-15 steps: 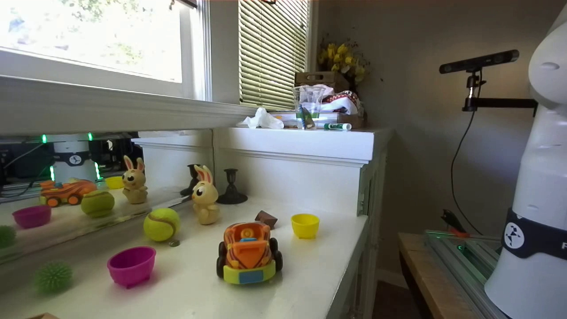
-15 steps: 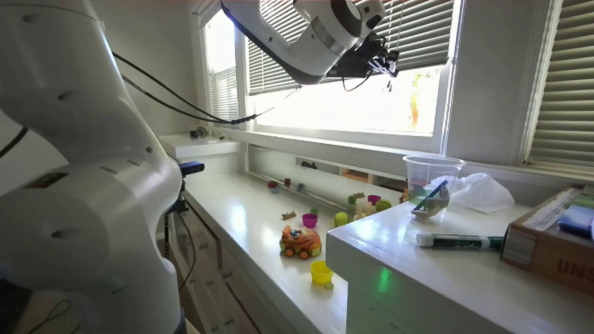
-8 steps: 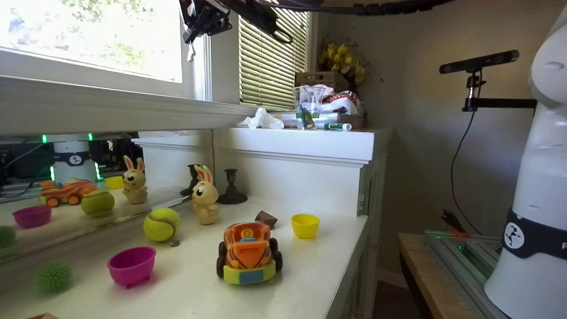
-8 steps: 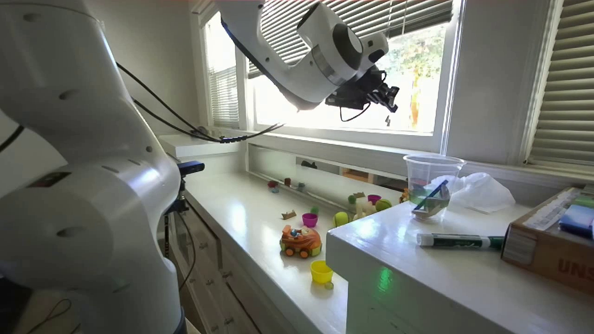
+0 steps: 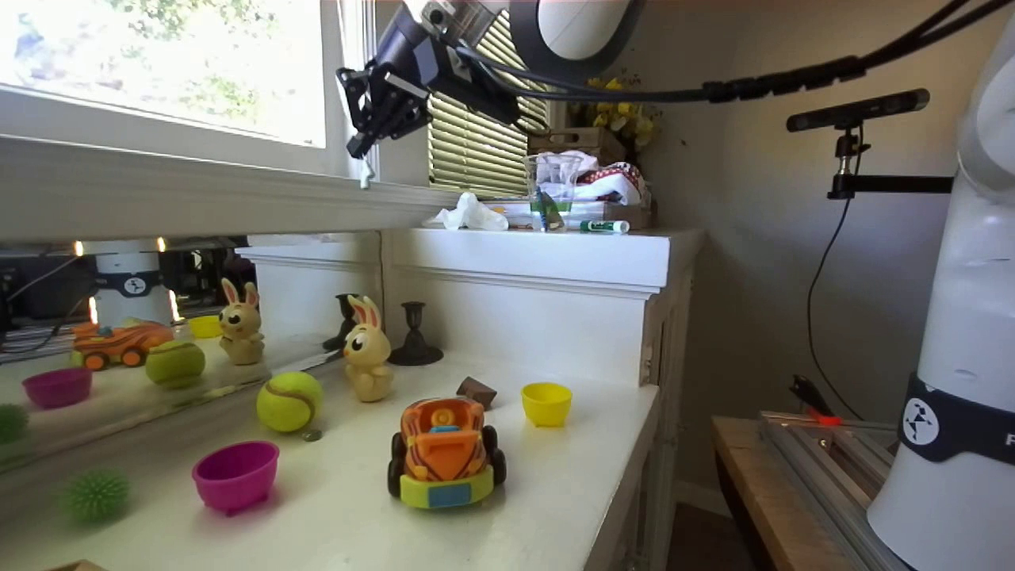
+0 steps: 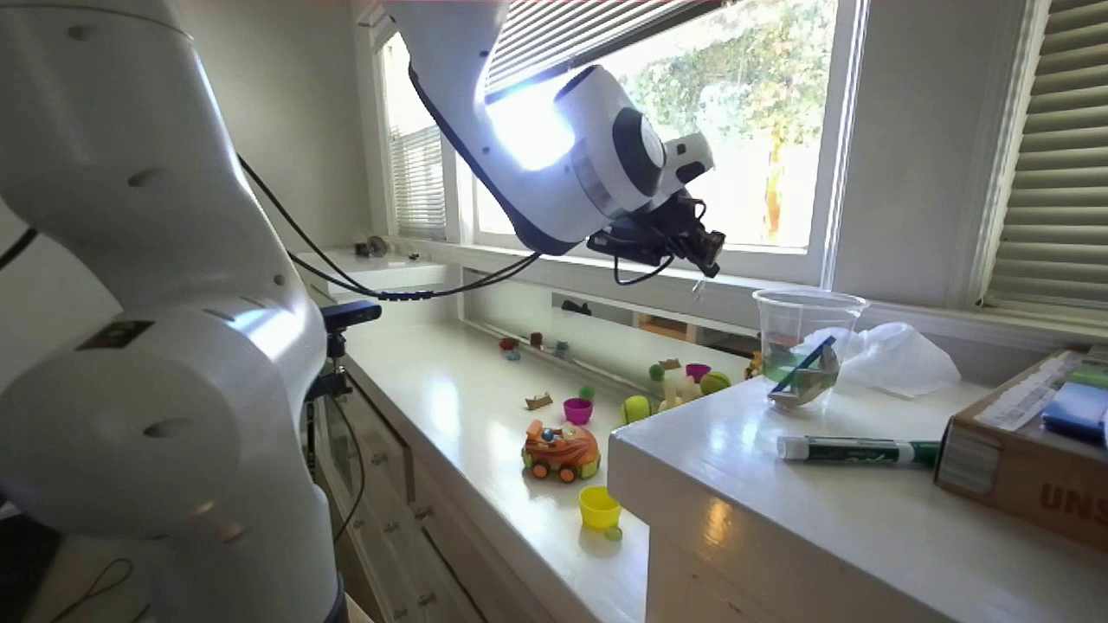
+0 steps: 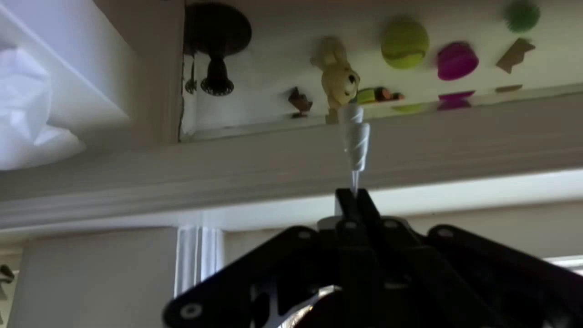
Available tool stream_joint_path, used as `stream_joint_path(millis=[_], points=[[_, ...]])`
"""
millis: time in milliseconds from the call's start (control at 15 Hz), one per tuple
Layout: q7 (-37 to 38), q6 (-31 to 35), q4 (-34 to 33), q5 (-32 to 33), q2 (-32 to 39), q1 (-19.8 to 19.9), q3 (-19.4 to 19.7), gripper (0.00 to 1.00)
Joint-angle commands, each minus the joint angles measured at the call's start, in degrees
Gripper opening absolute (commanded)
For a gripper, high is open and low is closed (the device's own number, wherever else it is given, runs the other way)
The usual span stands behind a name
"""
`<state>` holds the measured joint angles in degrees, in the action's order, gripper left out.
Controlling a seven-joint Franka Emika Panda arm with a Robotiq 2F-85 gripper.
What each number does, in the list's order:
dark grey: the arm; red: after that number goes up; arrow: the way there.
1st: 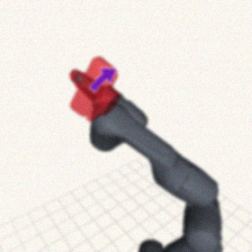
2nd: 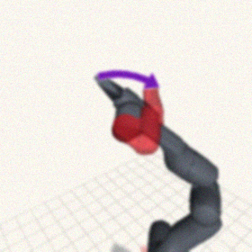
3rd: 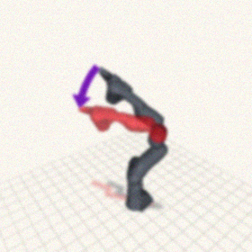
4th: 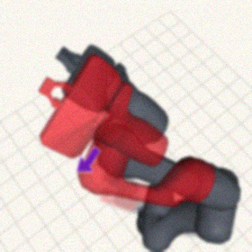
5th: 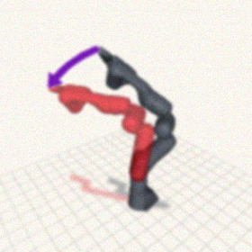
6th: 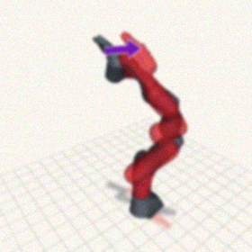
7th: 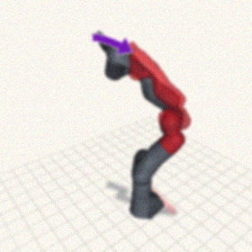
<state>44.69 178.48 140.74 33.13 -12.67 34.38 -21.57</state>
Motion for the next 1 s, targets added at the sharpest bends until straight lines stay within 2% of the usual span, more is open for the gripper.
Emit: stream_joint_path(millis=[0,333,667,800,867,933], points=[[-3.18,-0.54,5.40,-0.71,3.16,-1.71,2.56,0.01],[-5.64,-0.60,6.65,-1.37,6.13,-2.39,5.35,0.01],[-6.74,-0.29,6.07,-1.64,8.56,-2.69,6.42,0.00],[-7.70,0.09,5.87,-2.73,8.68,-3.94,6.93,0.02],[-7.82,0.59,5.73,-3.17,8.49,-4.61,7.09,0.27],[-8.13,1.06,5.63,-3.66,8.30,-5.45,7.39,0.28]])
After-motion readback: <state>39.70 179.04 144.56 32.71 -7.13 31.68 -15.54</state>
